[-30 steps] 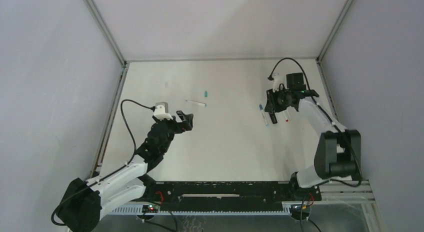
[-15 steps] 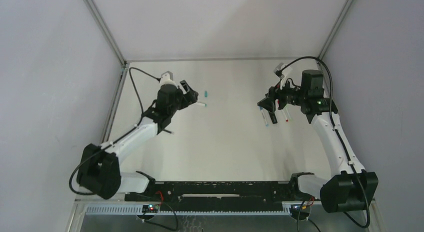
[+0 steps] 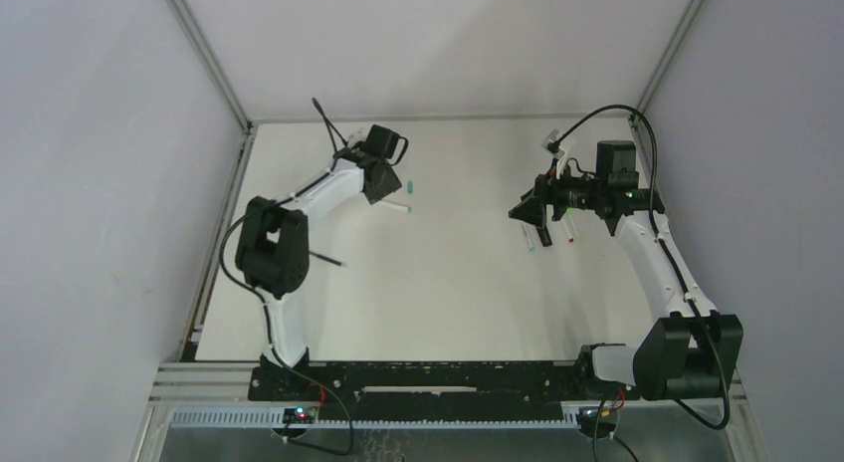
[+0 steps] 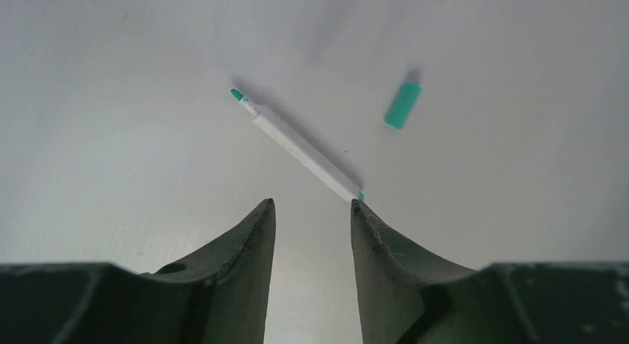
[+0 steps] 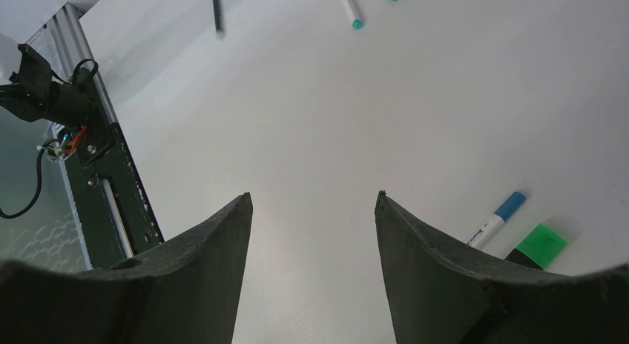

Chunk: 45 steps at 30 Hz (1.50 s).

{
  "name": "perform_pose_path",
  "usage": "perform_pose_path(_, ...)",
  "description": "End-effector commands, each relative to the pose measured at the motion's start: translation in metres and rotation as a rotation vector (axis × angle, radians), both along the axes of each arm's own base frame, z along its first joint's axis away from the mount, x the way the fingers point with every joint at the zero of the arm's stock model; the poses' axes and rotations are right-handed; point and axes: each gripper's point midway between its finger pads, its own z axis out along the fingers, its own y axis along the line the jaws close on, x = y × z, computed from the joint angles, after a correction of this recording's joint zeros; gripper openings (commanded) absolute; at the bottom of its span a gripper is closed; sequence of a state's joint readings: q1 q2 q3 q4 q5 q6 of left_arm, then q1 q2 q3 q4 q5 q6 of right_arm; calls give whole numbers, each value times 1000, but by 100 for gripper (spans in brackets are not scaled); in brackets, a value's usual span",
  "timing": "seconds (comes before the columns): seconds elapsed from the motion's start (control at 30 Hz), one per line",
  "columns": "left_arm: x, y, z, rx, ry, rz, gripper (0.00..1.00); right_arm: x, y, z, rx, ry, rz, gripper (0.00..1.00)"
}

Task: Insert the pens into the pen caps
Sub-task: Pick up the pen from the center of the board.

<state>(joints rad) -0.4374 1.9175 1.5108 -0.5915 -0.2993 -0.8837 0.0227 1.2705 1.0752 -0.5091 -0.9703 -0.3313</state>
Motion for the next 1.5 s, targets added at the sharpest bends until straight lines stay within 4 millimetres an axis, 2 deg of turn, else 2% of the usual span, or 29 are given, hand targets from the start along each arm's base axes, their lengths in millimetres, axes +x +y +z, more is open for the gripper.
perform_pose_path(0.0,0,9,-7,57,93,68,47,-3,1,3,13,-23,26,69)
perform_pose_path(0.33,18,-5,-31,49,157,72,51,-2,0,0,8,-20,30,69)
perform_pose_path(0.63,13,-6,-54,71,236,53,50,-2,0,-1,5,-19,32,68)
perform_pose_path(0.93,6,-11,-68,68,287,-8,43,-3,0,1,3,-28,33,68)
perform_pose_path(1.17,-9,-13,-76,62,326,-98,29,-4,-1,3,5,-35,32,68)
perform_pose_path(1.3,-30,-12,-82,77,348,-202,25,-6,0,4,13,-32,39,68)
perform_pose_path(1.47,-64,-10,-89,95,361,-350,17,-9,3,3,35,-13,59,68)
